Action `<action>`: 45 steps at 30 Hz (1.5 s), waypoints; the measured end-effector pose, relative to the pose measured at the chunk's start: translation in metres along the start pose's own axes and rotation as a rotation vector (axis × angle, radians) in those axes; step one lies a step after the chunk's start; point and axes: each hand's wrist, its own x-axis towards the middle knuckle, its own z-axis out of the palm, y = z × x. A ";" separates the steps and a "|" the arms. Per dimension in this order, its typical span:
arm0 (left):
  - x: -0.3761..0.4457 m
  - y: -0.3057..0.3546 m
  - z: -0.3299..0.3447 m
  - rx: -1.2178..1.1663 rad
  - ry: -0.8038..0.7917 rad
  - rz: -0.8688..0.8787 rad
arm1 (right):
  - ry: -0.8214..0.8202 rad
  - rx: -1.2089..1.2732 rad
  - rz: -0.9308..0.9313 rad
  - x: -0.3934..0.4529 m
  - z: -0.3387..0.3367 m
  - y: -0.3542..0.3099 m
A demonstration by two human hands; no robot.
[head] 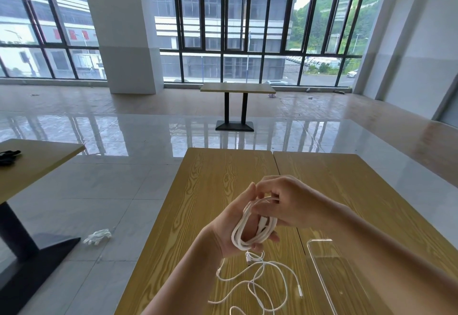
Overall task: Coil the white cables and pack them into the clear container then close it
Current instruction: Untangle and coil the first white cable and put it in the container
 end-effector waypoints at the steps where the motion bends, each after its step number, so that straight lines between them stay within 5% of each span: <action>1: 0.000 0.000 0.000 -0.008 -0.019 -0.002 | -0.013 0.002 0.003 0.000 -0.001 0.001; 14: -0.001 0.004 -0.005 -0.004 -0.068 -0.023 | -0.186 0.113 0.019 0.004 -0.004 0.008; 32: -0.009 0.005 -0.013 0.018 -0.026 -0.042 | -0.169 0.201 0.048 0.007 0.001 0.016; 45: -0.009 -0.003 0.004 0.521 0.509 0.174 | -0.055 0.227 0.159 0.006 0.009 0.031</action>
